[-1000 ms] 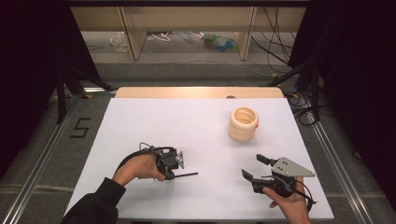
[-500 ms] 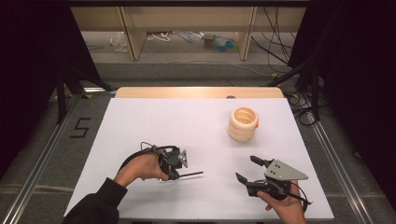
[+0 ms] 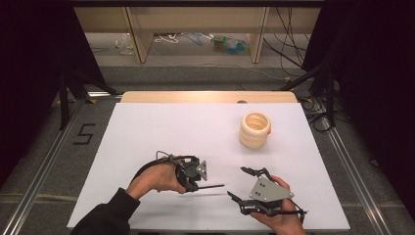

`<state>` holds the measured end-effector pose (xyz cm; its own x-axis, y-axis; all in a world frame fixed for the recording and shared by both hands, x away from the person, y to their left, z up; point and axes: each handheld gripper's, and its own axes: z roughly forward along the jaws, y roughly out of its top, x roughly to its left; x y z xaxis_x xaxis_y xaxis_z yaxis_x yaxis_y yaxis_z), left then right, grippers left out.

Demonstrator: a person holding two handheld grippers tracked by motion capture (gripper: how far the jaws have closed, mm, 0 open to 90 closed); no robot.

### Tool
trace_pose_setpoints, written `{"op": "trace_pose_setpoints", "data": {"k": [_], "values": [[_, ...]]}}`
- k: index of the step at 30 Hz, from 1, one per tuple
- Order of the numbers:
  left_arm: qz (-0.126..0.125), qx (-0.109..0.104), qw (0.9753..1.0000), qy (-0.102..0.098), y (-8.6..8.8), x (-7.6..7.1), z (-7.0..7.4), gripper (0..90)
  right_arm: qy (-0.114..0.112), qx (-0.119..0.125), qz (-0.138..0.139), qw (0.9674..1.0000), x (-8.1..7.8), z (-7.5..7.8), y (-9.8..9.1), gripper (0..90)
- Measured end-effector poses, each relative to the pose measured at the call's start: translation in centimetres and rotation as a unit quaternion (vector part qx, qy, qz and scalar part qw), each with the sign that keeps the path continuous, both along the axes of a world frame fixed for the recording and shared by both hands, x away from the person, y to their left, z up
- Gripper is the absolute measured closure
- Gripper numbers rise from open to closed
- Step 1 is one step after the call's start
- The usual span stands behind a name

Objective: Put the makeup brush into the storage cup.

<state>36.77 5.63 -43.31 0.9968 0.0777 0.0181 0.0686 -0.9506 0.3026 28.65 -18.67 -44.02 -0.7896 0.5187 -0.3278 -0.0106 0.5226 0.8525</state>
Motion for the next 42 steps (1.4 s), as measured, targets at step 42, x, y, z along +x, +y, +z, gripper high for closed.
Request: {"op": "trace_pose_setpoints", "data": {"k": [42], "values": [[-0.039, -0.006, 0.9992, -0.003, -3.8, -1.0, 1.9, 85.3, -0.132, -0.286, 0.088, 0.945, 0.1, -1.7, 5.3, 54.9]]}}
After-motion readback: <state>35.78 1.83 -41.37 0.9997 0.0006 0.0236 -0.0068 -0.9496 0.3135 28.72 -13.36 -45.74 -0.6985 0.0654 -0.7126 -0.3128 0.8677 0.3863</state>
